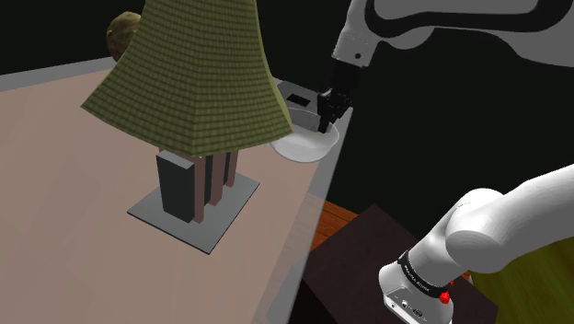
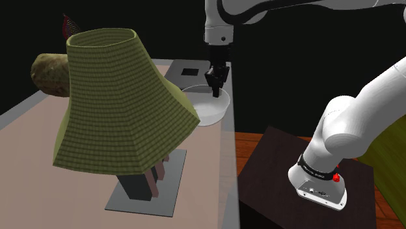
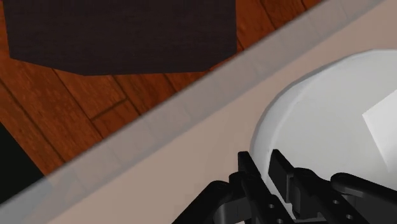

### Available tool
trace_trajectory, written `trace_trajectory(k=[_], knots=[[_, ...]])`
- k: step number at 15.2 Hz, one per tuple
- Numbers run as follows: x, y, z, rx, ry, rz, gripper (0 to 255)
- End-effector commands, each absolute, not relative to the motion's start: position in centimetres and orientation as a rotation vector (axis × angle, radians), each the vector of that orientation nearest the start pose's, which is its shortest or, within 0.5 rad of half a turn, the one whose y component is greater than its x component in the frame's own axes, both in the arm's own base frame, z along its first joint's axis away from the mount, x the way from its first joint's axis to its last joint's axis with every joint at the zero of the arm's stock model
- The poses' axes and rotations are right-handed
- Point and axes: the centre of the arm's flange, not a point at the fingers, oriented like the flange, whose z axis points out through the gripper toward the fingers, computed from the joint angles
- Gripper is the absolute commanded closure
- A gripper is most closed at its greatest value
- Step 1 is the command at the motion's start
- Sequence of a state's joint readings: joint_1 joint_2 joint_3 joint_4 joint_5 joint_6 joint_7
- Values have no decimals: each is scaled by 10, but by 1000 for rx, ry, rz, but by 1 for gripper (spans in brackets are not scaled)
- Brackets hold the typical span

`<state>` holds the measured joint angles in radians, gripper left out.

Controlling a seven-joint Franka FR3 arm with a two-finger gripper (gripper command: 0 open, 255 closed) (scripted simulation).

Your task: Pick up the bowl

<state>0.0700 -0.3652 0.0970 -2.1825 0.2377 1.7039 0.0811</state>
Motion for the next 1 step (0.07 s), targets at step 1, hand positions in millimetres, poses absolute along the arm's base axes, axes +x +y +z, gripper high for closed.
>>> trace_trajectory(k=[1], knots=[[422, 97, 533, -2951, -48, 202, 255]])
